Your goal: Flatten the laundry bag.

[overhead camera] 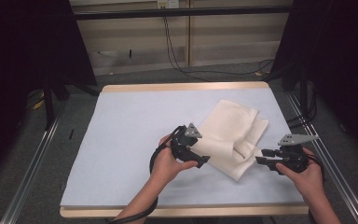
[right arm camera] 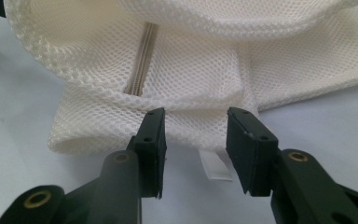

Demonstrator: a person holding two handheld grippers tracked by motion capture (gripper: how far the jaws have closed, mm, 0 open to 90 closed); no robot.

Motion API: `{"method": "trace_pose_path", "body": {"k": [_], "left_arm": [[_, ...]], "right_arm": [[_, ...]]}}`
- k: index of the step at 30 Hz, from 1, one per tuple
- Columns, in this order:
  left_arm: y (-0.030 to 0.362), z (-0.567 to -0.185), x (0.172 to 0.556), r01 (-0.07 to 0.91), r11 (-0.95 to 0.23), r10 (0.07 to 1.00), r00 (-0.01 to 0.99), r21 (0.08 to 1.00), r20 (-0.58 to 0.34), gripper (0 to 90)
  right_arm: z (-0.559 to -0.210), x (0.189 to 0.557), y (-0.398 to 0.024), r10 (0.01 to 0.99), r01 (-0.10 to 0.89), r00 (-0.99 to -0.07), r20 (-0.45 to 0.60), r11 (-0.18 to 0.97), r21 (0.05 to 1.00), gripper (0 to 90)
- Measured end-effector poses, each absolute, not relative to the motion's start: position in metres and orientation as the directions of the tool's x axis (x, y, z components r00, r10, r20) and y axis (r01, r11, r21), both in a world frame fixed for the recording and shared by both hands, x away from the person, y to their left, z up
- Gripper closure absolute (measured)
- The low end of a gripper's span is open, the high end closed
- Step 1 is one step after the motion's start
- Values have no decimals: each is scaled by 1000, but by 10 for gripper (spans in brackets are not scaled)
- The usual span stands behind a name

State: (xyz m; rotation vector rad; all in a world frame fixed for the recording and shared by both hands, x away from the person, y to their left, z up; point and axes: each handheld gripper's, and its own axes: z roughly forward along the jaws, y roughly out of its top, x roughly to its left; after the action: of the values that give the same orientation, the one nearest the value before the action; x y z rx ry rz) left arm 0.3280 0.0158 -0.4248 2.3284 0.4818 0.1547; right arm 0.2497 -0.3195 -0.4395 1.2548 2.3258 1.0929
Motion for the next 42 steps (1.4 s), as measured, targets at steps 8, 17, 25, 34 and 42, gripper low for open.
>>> {"method": "trace_pose_path", "body": {"k": [8, 17, 25, 34, 42], "left_arm": [[-1, -426, 327, 257, -665, 342, 939, 702, -20, 157], [-6, -429, 329, 247, -672, 326, 945, 698, -20, 208], [-9, -429, 324, 250, -653, 309, 950, 715, -50, 130], [-20, -434, 328, 208, -671, 289, 957, 712, -7, 250], [-13, -432, 335, 255, -661, 318, 947, 706, -44, 769]], "right_arm": [[-442, 253, -316, 803, 604, -586, 105, 347, 718, 609], [-443, 253, -315, 809, 608, -578, 102, 344, 716, 610], [-443, 254, -315, 810, 609, -578, 101, 345, 714, 610], [-443, 255, -314, 812, 609, -575, 103, 341, 716, 610], [-443, 255, -312, 816, 610, -568, 106, 330, 720, 610]]}}
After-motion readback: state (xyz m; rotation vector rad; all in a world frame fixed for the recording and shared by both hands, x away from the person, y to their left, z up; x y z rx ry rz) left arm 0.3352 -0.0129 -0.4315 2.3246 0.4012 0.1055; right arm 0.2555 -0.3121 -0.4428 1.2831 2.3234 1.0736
